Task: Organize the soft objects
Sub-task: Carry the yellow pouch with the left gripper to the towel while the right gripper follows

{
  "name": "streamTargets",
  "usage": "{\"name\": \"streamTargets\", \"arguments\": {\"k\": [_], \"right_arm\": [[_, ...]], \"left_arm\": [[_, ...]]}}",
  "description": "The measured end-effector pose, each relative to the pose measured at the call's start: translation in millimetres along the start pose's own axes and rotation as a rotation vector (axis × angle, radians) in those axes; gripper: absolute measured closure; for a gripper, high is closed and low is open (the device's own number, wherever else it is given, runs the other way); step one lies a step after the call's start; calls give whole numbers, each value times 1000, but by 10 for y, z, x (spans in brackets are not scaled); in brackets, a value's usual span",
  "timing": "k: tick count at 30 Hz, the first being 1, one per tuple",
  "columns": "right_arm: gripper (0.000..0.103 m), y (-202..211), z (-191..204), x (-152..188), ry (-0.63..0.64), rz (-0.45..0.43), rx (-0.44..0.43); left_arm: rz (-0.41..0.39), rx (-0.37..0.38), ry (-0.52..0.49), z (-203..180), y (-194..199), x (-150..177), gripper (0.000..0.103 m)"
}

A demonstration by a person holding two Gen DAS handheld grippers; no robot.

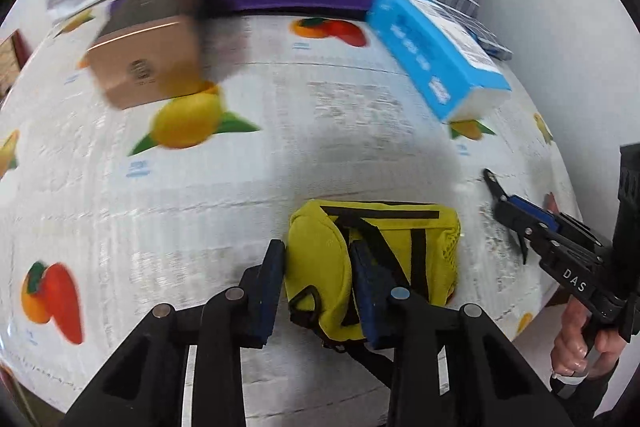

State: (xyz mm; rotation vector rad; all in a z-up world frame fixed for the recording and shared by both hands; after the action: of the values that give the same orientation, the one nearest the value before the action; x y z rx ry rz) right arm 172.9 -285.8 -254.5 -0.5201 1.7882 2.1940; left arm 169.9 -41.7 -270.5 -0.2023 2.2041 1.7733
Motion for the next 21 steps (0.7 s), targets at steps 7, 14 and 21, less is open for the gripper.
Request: {"name": "streamTargets", "arguments": {"k": [7,14,21], "right_arm": [[78,-24,90,-10,-1,13,-4],[78,25,65,0,-45,23,-28],[78,192,96,-61,-45,4,-22]], "left_arm": [[-29,-31,105,432,113,56,72],[-58,-28,165,666,292,104,74],[-99,-13,177,698,499,73,75]]}}
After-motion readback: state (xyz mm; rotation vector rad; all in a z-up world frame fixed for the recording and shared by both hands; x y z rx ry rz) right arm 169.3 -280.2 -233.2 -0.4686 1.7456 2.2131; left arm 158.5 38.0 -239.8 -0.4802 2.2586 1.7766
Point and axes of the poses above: each gripper's, at about its wrist camera, not at the fingertips, and y roughly against the way its jaws point, z to its left, x to its underside, the point moved 6 cm from there along -y, roughly the way its jaws point, and after that the axes turned 6 degrees about z, right-handed, at the moved point
